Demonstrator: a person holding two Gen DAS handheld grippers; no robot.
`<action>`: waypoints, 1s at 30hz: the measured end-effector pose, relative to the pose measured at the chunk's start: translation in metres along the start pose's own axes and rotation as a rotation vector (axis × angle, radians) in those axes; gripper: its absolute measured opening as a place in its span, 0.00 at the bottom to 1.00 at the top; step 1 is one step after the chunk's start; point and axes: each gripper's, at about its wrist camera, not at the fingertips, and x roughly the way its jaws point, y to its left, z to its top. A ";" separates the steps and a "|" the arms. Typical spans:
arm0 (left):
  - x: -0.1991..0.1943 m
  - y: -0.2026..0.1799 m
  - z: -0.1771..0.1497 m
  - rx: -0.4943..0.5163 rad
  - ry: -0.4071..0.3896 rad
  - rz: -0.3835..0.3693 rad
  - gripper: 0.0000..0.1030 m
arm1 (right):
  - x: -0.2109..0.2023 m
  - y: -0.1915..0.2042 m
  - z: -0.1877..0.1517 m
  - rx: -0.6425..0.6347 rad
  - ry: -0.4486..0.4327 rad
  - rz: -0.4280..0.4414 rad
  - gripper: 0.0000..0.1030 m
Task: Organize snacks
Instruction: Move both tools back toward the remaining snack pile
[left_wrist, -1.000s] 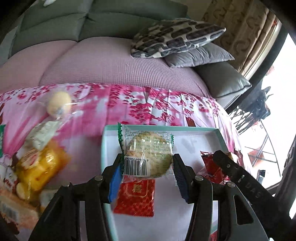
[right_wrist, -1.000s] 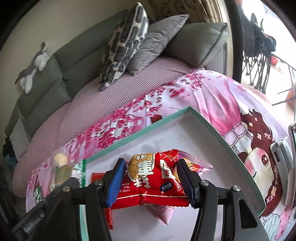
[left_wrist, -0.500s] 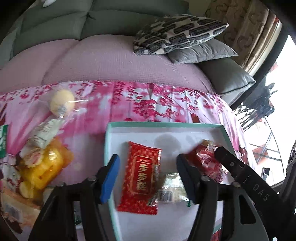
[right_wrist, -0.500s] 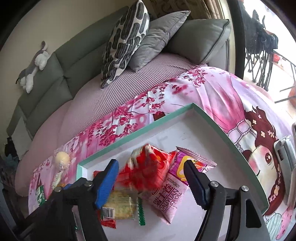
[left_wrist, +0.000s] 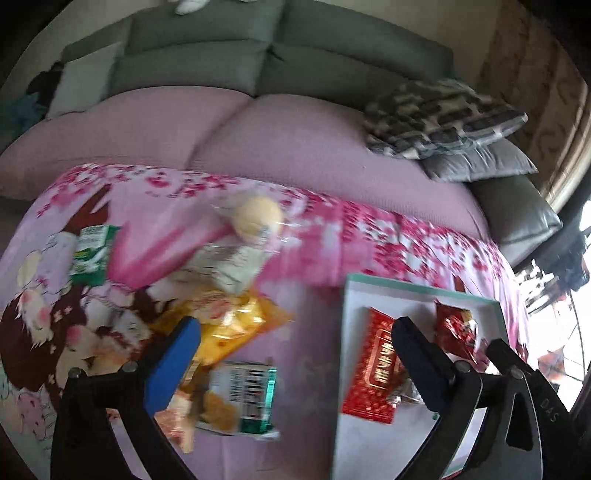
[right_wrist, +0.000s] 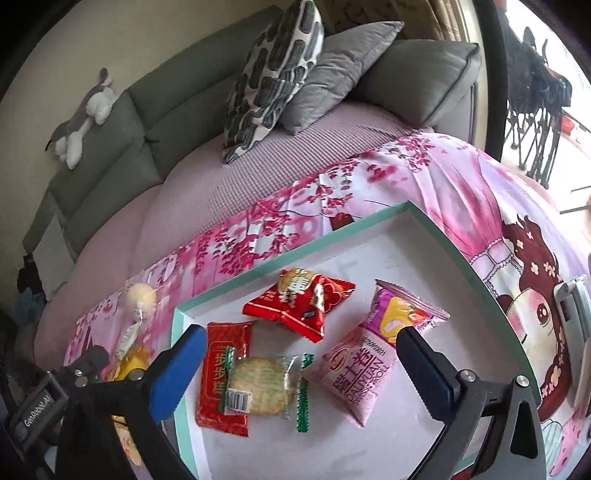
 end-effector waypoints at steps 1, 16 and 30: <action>-0.002 0.005 -0.001 -0.007 -0.004 0.012 1.00 | -0.001 0.002 -0.001 -0.005 0.000 0.007 1.00; -0.039 0.069 -0.011 -0.120 -0.034 0.159 1.00 | -0.016 0.032 -0.016 -0.072 0.034 0.067 1.00; -0.057 0.110 -0.036 -0.155 -0.005 0.258 1.00 | -0.026 0.070 -0.039 -0.124 0.060 0.154 1.00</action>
